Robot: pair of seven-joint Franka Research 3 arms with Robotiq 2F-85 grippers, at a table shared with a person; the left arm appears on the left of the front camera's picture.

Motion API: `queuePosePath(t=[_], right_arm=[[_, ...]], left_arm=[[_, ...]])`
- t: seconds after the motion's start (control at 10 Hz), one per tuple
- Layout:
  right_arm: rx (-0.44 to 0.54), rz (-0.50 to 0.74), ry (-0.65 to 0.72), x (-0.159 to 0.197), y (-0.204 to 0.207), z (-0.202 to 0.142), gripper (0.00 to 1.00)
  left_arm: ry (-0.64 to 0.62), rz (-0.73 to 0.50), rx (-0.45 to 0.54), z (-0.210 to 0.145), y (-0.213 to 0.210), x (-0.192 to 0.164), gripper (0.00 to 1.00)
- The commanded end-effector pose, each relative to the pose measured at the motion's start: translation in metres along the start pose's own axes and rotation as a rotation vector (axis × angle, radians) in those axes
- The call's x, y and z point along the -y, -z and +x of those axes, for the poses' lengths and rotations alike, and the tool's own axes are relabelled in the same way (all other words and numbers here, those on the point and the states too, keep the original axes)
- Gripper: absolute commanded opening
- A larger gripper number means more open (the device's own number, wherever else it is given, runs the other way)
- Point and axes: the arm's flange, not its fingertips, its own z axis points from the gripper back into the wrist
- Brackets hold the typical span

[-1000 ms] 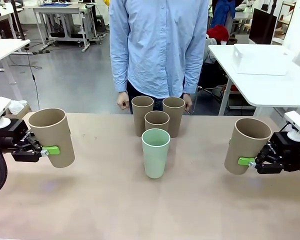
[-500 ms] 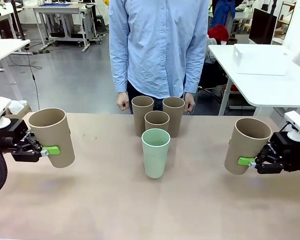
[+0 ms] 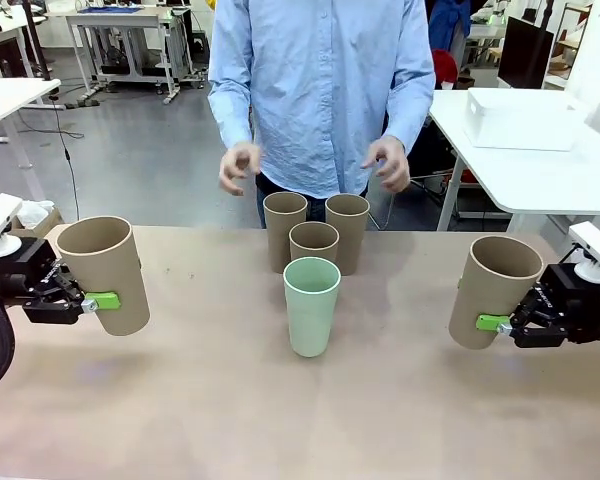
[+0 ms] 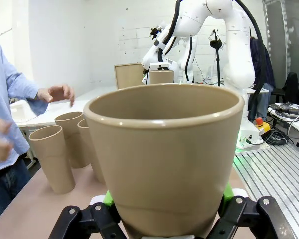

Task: Stack the cups and store them in the basket.
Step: Place the stack of Reusable plastic cups into the Pantry Basket.

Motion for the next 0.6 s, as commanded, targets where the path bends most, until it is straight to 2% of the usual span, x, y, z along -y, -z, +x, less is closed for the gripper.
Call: queuePosePath(t=[0.0, 0.5], right_arm=[[0.005, -0.019, -0.009, 0.0036, 0.0021, 0.0024, 0.83], [0.005, -0.019, -0.009, 0.0036, 0.0021, 0.0024, 0.83]], left_arm=[[0.008, -0.001, 0.002, 0.0021, -0.0001, -0.0001, 0.85], [0.008, -0.001, 0.002, 0.0021, -0.0001, -0.0001, 0.85]])
